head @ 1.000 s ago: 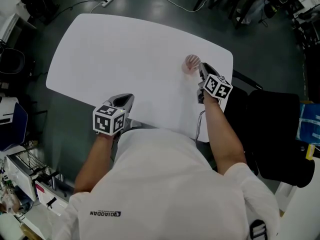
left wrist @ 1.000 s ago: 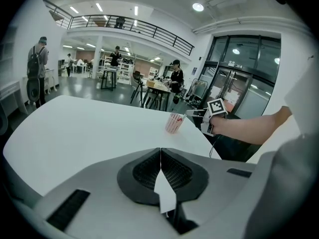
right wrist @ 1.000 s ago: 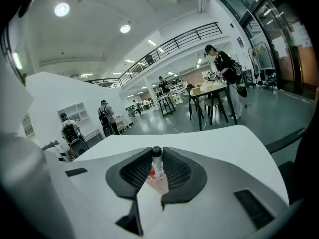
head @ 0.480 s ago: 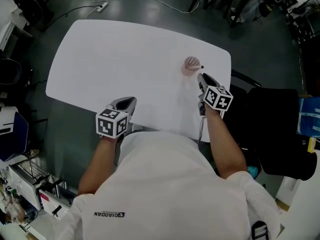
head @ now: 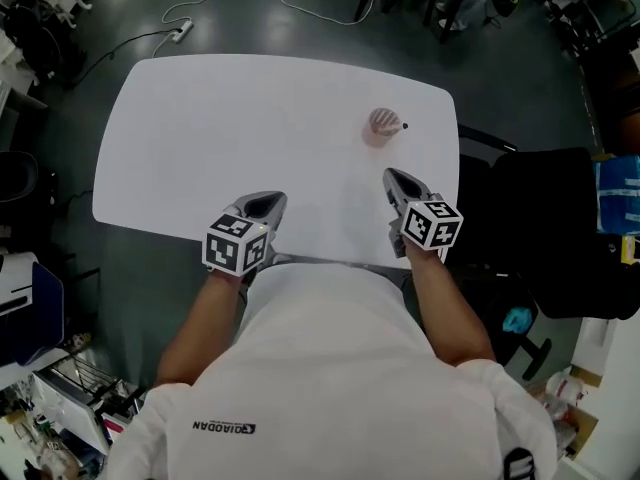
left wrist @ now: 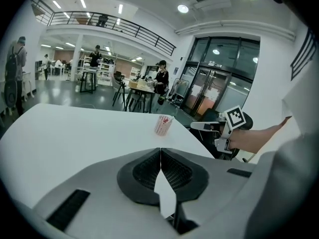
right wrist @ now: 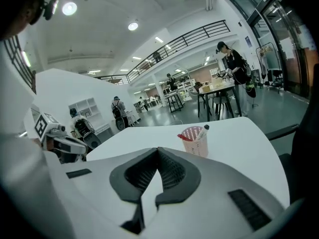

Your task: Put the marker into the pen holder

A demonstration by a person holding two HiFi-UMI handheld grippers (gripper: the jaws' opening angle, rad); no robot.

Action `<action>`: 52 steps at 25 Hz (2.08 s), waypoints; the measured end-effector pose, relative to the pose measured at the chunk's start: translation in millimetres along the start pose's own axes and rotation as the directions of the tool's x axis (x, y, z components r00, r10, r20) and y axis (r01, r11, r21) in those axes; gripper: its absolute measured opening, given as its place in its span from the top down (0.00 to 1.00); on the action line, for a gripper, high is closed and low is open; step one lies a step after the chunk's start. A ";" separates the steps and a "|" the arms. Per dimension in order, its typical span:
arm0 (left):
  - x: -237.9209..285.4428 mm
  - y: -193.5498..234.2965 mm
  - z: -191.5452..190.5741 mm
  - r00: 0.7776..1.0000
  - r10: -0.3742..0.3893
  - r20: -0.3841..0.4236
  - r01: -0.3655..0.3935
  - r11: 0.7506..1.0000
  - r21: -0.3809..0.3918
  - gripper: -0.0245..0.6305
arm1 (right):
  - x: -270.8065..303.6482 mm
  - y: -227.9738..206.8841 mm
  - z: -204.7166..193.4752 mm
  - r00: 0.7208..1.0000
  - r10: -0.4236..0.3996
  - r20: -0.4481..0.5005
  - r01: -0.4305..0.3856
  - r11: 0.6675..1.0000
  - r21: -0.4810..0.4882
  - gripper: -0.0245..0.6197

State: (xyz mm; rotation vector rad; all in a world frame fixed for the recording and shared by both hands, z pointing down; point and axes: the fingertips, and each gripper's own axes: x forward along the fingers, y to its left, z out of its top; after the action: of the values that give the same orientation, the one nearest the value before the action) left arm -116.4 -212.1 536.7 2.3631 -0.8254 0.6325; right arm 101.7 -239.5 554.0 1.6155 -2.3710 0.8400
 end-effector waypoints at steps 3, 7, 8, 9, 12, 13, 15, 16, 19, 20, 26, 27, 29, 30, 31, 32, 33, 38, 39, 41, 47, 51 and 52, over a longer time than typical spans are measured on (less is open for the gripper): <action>-3.4 3.2 -2.5 0.999 -0.030 -0.012 0.031 0.999 0.023 0.92 | -6.6 24.7 -10.1 1.000 0.005 -0.011 -0.006 0.999 -0.051 0.93; -4.4 2.0 -5.0 0.996 -0.087 -0.025 0.089 0.995 0.049 0.92 | -22.5 43.3 -13.9 0.996 -0.086 -0.005 0.084 0.985 -0.148 0.93; -4.0 0.2 -5.4 0.995 -0.099 -0.028 0.100 0.994 0.052 0.92 | -26.5 46.6 -13.7 0.996 -0.093 -0.004 0.091 0.985 -0.146 0.93; -3.8 -1.4 -5.2 0.994 -0.107 -0.030 0.109 0.993 0.054 0.92 | -29.3 50.3 -12.9 0.996 -0.086 -0.004 0.085 0.987 -0.134 0.93; -1.2 -8.4 -1.8 0.992 -0.120 -0.029 0.122 0.990 0.067 0.92 | -36.4 56.3 -9.4 0.998 -0.055 0.003 0.055 0.994 -0.096 0.93; 1.1 -12.3 -0.2 0.992 -0.121 -0.026 0.122 0.990 0.070 0.92 | -39.9 56.1 -9.0 0.999 -0.044 0.004 0.044 0.995 -0.094 0.93; 6.0 -22.3 2.4 0.993 -0.115 -0.014 0.116 0.991 0.065 0.92 | -47.7 54.0 -8.8 1.000 -0.010 0.001 0.010 0.995 -0.099 0.93; 8.0 -28.3 2.9 0.994 -0.111 -0.005 0.111 0.992 0.060 0.92 | -51.5 52.4 -8.6 1.000 0.009 -0.001 -0.009 0.994 -0.105 0.93; 13.1 -48.1 1.9 0.996 -0.085 0.016 0.084 0.995 0.056 0.92 | -62.5 44.0 -6.0 0.998 0.063 -0.003 -0.062 0.988 -0.141 0.93; 15.3 -54.8 0.5 0.997 -0.069 0.021 0.068 0.996 0.055 0.92 | -66.7 40.2 -5.7 0.997 0.082 -0.007 -0.082 0.985 -0.154 0.93; 39.3 -115.1 8.1 0.991 -0.006 0.133 0.025 0.989 -0.148 0.92 | -108.7 4.3 -5.1 0.975 0.213 -0.059 -0.221 0.949 -0.224 0.93; 44.6 -130.3 9.8 0.989 0.001 0.149 0.025 0.985 -0.168 0.92 | -119.0 -2.6 -5.7 0.970 0.234 -0.067 -0.243 0.944 -0.225 0.93; 55.2 -160.9 7.6 0.989 0.027 0.148 -0.004 0.988 -0.153 0.92 | -140.3 -14.9 -8.8 0.958 0.274 -0.084 -0.286 0.931 -0.226 0.93; 59.9 -176.3 4.1 0.990 0.040 0.138 -0.022 0.991 -0.132 0.92 | -152.3 -20.2 -11.7 0.952 0.291 -0.092 -0.304 0.924 -0.231 0.93; 64.0 -191.5 -0.2 0.990 0.052 0.128 -0.037 0.993 -0.115 0.92 | -165.4 -24.8 -15.2 0.947 0.305 -0.101 -0.320 0.916 -0.243 0.93; 67.3 -205.5 -4.3 0.991 0.062 0.121 -0.050 0.993 -0.106 0.92 | -178.4 -28.9 -18.7 0.943 0.315 -0.110 -0.333 0.906 -0.261 0.93; 70.2 -218.0 -8.1 0.991 0.072 0.115 -0.060 0.993 -0.106 0.92 | -190.2 -32.9 -21.7 0.939 0.323 -0.119 -0.344 0.895 -0.284 0.93; 87.4 -269.3 -26.2 0.992 0.105 0.076 -0.096 0.989 -0.113 0.92 | -228.2 -65.1 -35.6 0.931 0.342 -0.130 -0.366 0.887 -0.283 0.93; 90.0 -279.8 -28.9 0.992 0.108 0.070 -0.100 0.989 -0.109 0.92 | -235.4 -71.6 -39.1 0.931 0.342 -0.128 -0.364 0.889 -0.277 0.93; 93.5 -296.5 -32.5 0.992 0.115 0.060 -0.109 0.989 -0.099 0.92 | -248.0 -79.9 -42.7 0.932 0.342 -0.123 -0.363 0.888 -0.283 0.93; 103.0 -325.6 -25.9 0.988 0.138 0.070 -0.133 0.989 -0.069 0.92 | -266.0 -97.3 -43.1 0.929 0.358 -0.089 -0.369 0.891 -0.265 0.93; 99.1 -329.7 -29.5 0.988 0.143 0.054 -0.140 0.989 -0.049 0.92 | -267.7 -97.7 -41.3 0.927 0.365 -0.088 -0.375 0.893 -0.249 0.93; 98.4 -329.2 -31.2 0.988 0.144 0.048 -0.141 0.989 -0.049 0.92 | -267.8 -97.7 -40.0 0.928 0.363 -0.087 -0.373 0.893 -0.250 0.93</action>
State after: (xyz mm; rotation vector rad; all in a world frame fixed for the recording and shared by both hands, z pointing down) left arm 165.7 -16.0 504.8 2.3021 -1.0279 0.6057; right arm 291.0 -27.3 509.6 1.0570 -2.6698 0.5678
